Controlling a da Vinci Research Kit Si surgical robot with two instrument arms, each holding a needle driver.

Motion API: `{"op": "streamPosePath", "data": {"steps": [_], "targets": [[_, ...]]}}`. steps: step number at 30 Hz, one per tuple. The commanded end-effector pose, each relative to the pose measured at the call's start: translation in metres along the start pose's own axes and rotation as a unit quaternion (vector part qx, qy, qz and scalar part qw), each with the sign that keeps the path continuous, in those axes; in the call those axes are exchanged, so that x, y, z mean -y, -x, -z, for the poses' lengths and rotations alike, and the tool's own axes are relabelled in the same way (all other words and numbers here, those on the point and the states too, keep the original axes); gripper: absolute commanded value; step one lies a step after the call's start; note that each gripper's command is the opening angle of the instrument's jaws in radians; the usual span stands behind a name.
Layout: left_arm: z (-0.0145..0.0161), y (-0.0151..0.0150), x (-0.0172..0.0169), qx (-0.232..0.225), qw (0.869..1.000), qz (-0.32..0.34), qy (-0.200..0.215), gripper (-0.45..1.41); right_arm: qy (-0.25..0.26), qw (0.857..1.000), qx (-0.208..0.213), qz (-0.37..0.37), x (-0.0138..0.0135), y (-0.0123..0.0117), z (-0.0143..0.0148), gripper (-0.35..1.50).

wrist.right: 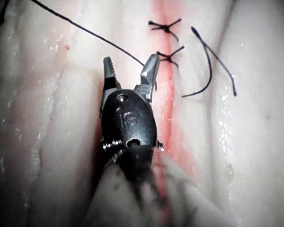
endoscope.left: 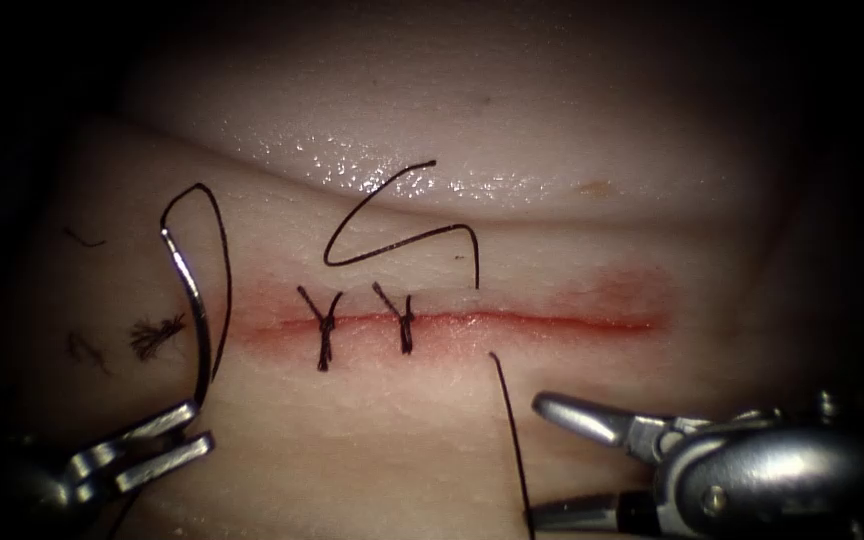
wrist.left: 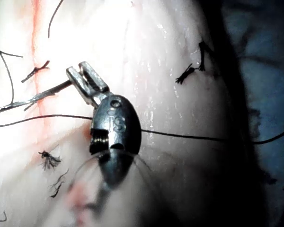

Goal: Wound Closure

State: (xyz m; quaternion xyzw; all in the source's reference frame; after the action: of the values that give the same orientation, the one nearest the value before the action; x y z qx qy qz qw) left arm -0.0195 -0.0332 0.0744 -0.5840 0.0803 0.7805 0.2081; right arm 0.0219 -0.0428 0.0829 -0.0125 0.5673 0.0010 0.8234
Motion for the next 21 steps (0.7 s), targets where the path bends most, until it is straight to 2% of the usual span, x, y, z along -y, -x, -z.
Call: {"op": "streamPosePath", "data": {"steps": [1, 5, 13, 16, 18, 21], "targets": [[-0.0003, 0.0004, -0.0007, 0.0, 1.0, 0.002, 0.002, -0.45, 0.005, 1.0, 0.003, 0.0, -0.0006, 0.0017, -0.0012, 1.45], [0.0002, -0.0002, -0.0005, 0.001, 1.0, 0.004, 0.003, -0.45, 0.021, 1.0, 0.005, -0.002, -0.0021, 0.0036, -0.0022, 1.43], [-0.0003, -0.0008, -0.0001, 0.002, 1.0, 0.008, 0.004, -0.45, 0.018, 1.0, 0.019, 0.0, -0.0039, 0.0052, -0.0049, 1.27], [-0.0007, -0.0008, -0.0001, 0.001, 1.0, 0.009, 0.004, -0.45, 0.013, 1.0, 0.024, 0.008, -0.004, 0.0056, -0.0057, 1.25], [-0.0013, -0.0006, -0.0003, -0.001, 1.0, 0.008, 0.004, -0.45, -0.003, 0.999, 0.036, 0.019, -0.0034, 0.006, -0.0065, 1.13], [-0.0016, -0.0006, -0.0005, -0.004, 1.0, 0.007, 0.006, -0.45, -0.009, 0.999, 0.031, 0.025, -0.0025, 0.0065, -0.0068, 1.03]]}}
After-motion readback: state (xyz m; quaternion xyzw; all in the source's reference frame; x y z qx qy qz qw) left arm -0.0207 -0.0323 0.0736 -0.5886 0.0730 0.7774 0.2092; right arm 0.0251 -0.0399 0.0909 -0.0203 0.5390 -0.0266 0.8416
